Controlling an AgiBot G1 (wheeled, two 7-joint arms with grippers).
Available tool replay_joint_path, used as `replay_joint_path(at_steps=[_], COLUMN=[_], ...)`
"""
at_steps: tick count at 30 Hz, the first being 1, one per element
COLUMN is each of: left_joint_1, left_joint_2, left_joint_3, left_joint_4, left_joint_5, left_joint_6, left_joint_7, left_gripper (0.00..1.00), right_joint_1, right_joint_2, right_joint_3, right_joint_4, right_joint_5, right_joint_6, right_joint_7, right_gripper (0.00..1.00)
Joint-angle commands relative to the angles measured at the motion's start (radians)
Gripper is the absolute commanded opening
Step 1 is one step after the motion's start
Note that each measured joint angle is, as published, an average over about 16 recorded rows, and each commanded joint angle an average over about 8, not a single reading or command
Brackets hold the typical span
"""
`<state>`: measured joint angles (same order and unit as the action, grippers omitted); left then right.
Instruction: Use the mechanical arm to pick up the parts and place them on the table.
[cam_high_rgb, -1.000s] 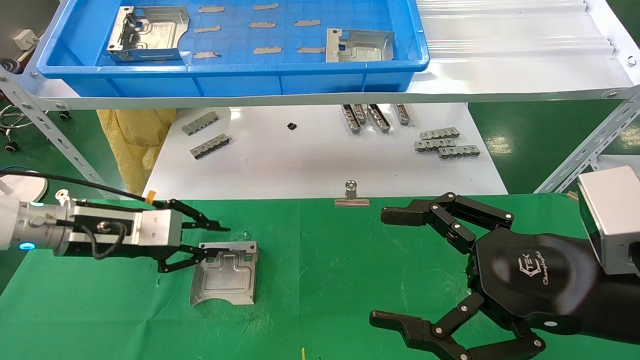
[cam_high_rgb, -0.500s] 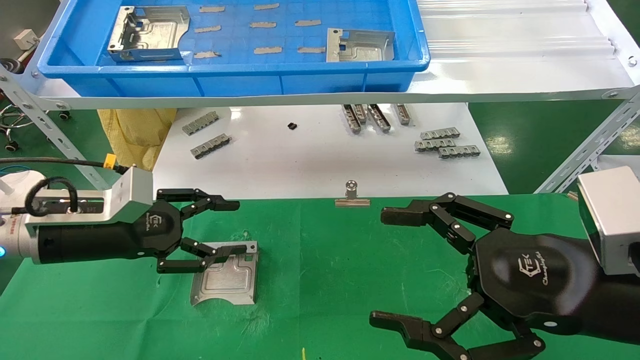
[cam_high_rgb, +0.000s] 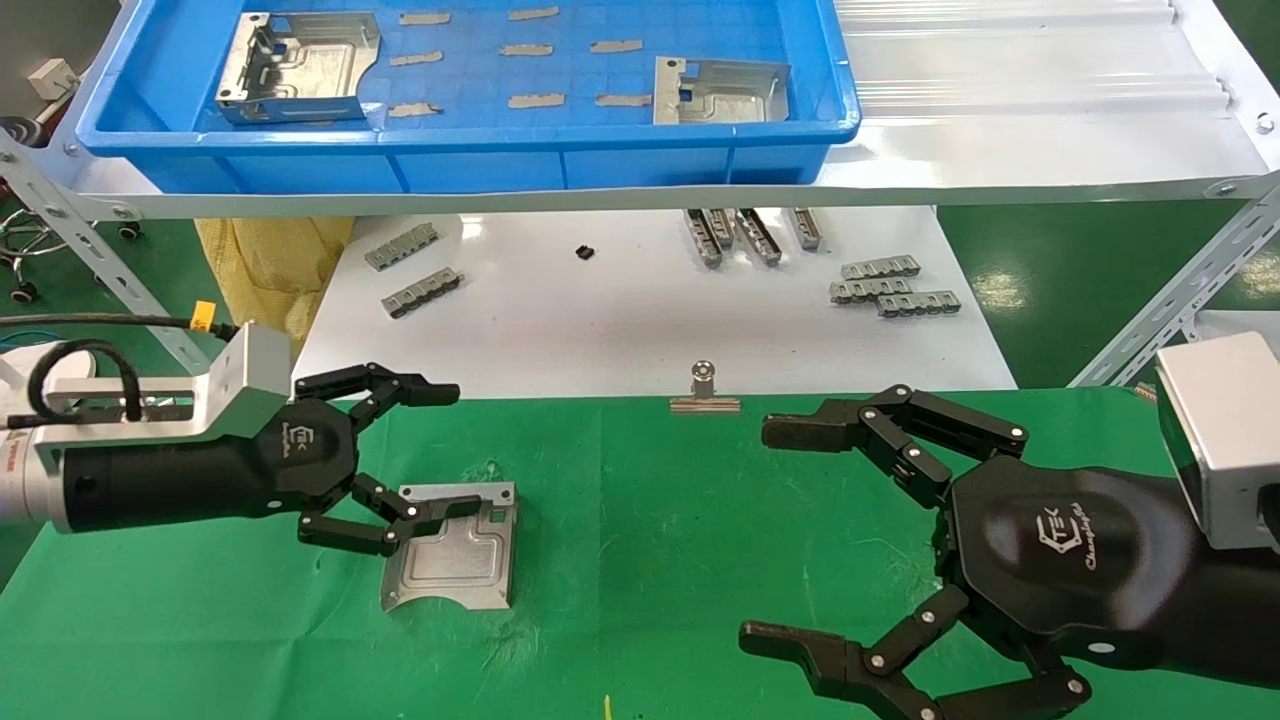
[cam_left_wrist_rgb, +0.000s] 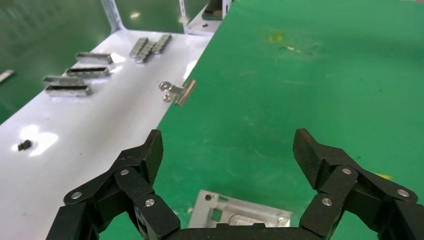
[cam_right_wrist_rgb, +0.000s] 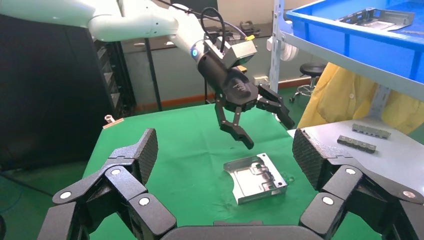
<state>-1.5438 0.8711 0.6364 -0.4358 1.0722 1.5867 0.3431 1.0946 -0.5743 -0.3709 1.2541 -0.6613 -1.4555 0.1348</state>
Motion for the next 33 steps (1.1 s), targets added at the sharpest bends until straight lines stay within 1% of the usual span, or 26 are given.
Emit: replay_joint_path(at_steps=[1, 33], left_joint_1=[0.016, 0.296], left_joint_2=[-0.009, -0.164], left_joint_3=[-0.012, -0.225], left_joint_4=[-0.029, -0.534], left_joint_5=[-0.012, -0.215], left_joint_6=[-0.003, -0.057], left_joint_7=[-0.018, -0.334], left_gripper=[1.00, 1.00], right_joint_1=[0.000, 0.000], right_joint_2=[0.000, 0.000], right_joint_3=[0.000, 0.000], right_joint_4=[0.000, 0.000], right_joint_5=[0.000, 0.000], right_joint_6=[0.000, 0.000], right_joint_7=[0.000, 0.000], right_gripper=[1.00, 1.00])
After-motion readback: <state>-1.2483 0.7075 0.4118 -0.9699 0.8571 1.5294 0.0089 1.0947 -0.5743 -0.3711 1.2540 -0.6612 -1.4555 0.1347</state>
